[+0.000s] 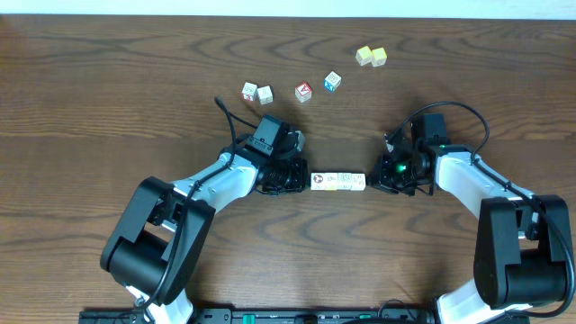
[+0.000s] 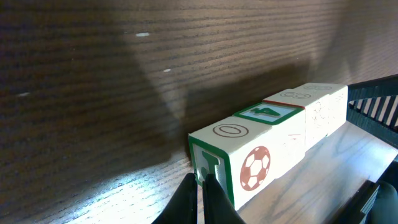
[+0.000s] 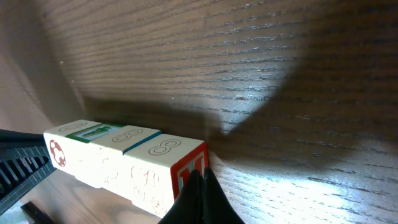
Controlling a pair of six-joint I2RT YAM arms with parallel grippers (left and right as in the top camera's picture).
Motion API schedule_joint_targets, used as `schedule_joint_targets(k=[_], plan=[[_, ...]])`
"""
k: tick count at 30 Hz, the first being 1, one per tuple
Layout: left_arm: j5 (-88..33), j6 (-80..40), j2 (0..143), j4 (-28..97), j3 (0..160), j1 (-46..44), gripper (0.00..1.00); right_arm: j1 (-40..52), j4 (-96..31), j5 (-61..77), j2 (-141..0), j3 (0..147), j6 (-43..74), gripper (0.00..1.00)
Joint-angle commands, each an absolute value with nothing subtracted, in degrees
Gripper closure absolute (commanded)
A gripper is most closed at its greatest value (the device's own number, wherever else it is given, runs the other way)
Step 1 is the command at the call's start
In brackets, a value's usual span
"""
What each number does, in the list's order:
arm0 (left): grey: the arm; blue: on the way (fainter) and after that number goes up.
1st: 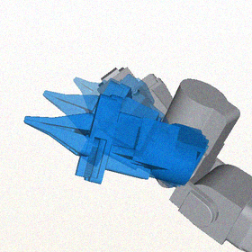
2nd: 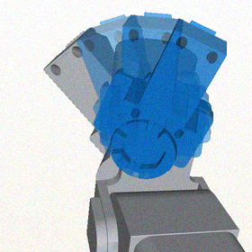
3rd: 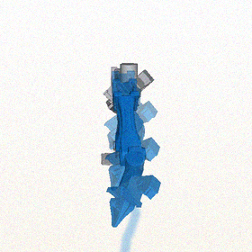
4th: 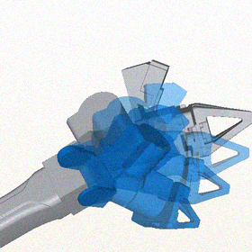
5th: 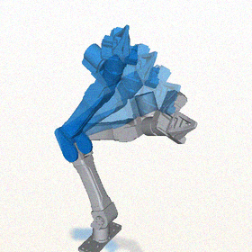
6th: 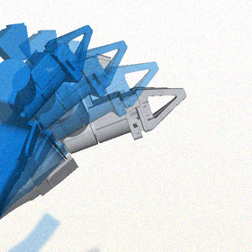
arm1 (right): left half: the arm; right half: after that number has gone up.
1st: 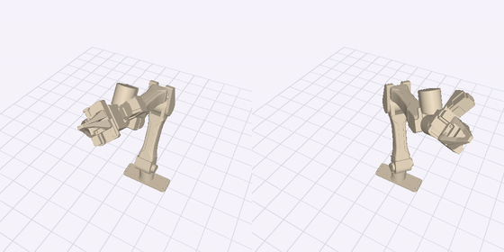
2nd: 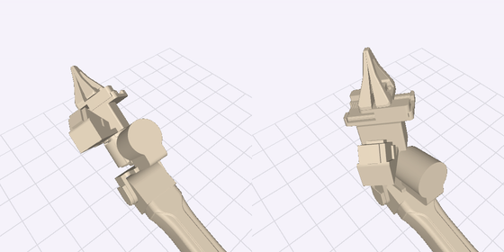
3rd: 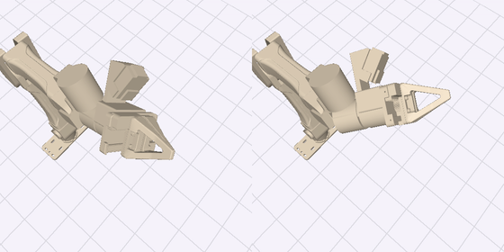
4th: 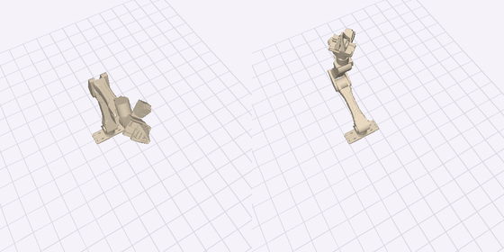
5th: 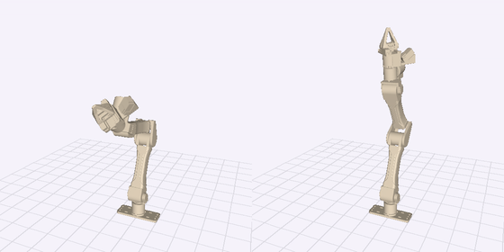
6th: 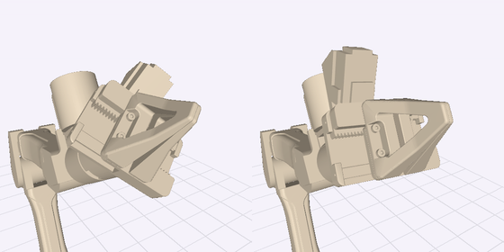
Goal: Lift 4 blocks
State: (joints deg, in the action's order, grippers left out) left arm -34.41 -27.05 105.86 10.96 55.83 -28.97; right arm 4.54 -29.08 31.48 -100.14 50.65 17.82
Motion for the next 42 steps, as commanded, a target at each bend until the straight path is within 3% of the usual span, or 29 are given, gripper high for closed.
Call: schedule_joint_targets(k=[1, 42], plan=[[-38.41, -27.09, 103.79, 10.59, 55.40, -29.61, 0.93, 6.13, -29.23, 37.98, -99.94, 52.51, 18.68, 0.99], [-38.61, -27.14, 99.15, 11.46, 55.40, -29.61, 0.93, 6.48, -34.11, 38.02, -97.65, 55.81, 19.29, 0.99]])
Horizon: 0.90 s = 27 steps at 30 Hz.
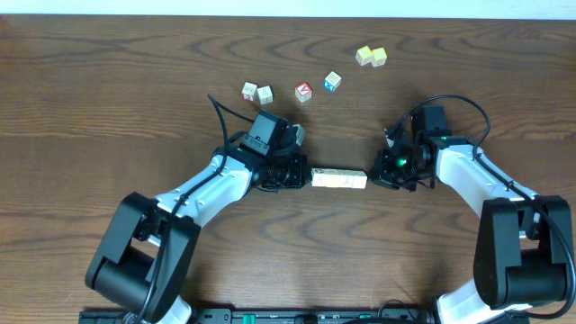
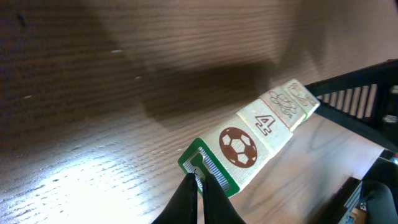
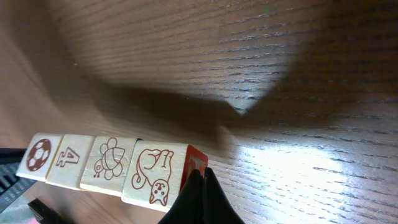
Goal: Lift 4 blocks
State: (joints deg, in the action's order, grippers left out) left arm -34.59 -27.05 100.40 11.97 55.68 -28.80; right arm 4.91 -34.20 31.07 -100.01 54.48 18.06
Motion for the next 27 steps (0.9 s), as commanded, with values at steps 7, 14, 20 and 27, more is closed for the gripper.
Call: schedule_joint_targets(k=[7, 14, 20, 27], plan=[[-39.53, -28.23, 99.11, 11.49, 55.40, -29.61, 0.92, 6.50, -34.30, 38.26, -95.50, 55.83, 19.31, 0.99], [-40.14, -28.40, 99.11, 11.46, 55.40, -29.61, 0.93, 6.55, -34.54, 38.48, -94.67, 55.83, 19.73, 0.99], [-41.63, -28.42, 99.09, 11.44, 55.42, -29.61, 0.93, 6.87, -34.59, 38.46, -93.45, 55.83, 20.23, 0.99], [-41.82, -28.38, 96.51, 11.42, 55.42, -29.61, 0.93, 6.87, -35.16, 38.46, -93.27, 55.83, 20.38, 0.99]])
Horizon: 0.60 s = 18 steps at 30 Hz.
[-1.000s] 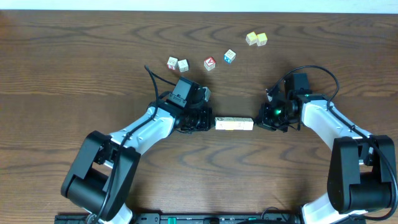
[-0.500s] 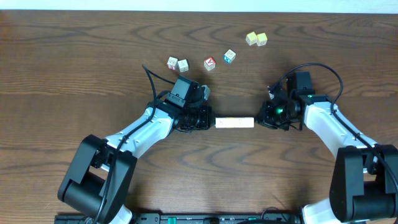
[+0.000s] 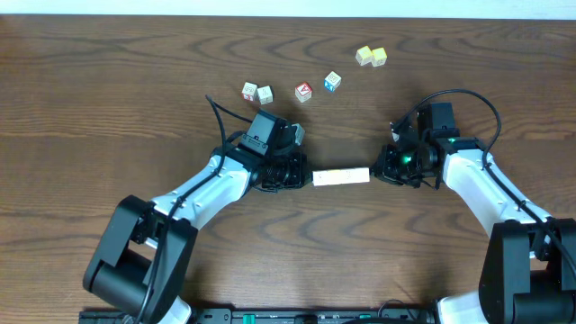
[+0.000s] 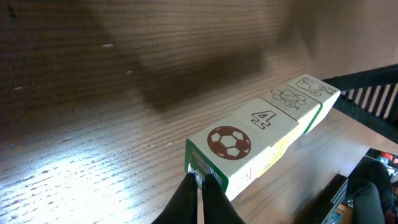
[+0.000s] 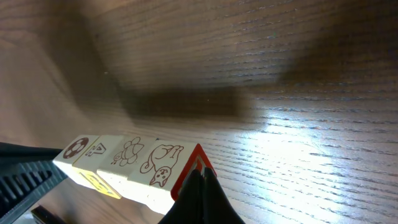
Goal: Lift 4 blocks
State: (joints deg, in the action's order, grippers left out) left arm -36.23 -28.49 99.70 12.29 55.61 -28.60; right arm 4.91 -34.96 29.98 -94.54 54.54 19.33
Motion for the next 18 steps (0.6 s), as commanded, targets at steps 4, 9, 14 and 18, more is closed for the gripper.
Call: schedule_joint_targets(k=[4, 9, 14, 18], plan=[[-41.30, -28.36, 94.63, 11.44, 55.42, -29.61, 0.93, 6.87, -35.16, 38.48, -93.21, 55.83, 20.67, 0.99], [-41.36, -28.40, 94.28, 11.53, 55.42, -29.61, 0.93, 6.87, -35.16, 39.57, -93.21, 55.83, 20.80, 0.99], [-41.39, -28.51, 94.26, 11.51, 55.42, -29.61, 0.93, 6.87, -35.20, 40.21, -92.47, 55.83, 20.80, 0.99], [-41.41, -29.08, 94.26, 11.49, 55.42, -29.61, 0.93, 6.87, -35.38, 40.18, -90.21, 55.83, 20.80, 0.99]])
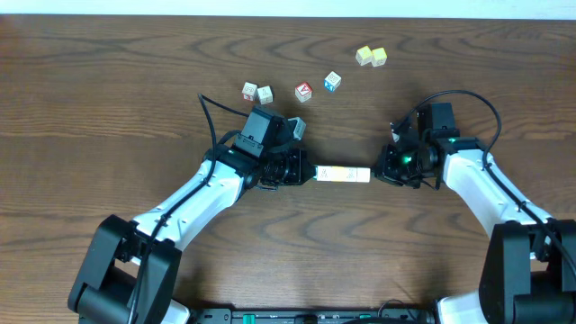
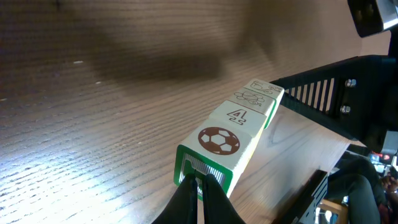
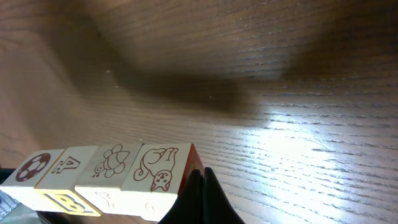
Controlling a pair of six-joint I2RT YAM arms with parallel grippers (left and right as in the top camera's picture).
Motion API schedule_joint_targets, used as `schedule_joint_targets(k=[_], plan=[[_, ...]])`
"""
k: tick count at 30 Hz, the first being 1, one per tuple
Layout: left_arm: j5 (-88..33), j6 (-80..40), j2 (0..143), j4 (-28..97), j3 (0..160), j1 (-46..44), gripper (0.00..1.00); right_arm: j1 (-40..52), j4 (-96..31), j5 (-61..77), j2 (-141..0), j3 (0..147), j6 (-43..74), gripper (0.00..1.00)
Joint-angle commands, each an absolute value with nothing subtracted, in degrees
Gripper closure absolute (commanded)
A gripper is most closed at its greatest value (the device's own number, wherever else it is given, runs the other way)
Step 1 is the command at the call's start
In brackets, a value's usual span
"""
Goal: Lift 4 blocks
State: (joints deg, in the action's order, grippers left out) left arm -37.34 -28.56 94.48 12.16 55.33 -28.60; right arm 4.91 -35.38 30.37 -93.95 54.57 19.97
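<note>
A row of four wooden blocks hangs level above the table, squeezed end to end between my two grippers. Its upper faces show a football, a 4, a turtle and a cat. My left gripper is shut, its tips pressed on the green-framed end face. My right gripper is shut too, pushing on the red end face. The row's shadow lies well apart from it on the wood.
Several loose blocks lie at the back of the table: two white ones, a red one, a blue one and a yellow pair. Both arms reach in from the front corners.
The row sits a little higher between the two shut grippers: its shadow in both wrist views lies farther from it. The left arm has stretched out more.
The row first lay on the table, pinched between both shut grippers. Then it had turned about its long axis, picture faces up, barely off the wood. Later its shadow had separated from it, and now it hangs higher still.
</note>
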Motion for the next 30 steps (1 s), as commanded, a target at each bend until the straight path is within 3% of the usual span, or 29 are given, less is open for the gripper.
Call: schedule_joint_targets(k=[1, 30], plan=[[-41.41, -29.08, 94.26, 11.49, 55.42, -29.61, 0.93, 6.85, -35.42, 40.16, -89.47, 55.83, 20.80, 0.99], [-41.10, -29.26, 90.43, 11.73, 55.42, -29.61, 0.93, 7.62, -37.12, 39.97, -83.77, 56.31, 21.43, 0.99]])
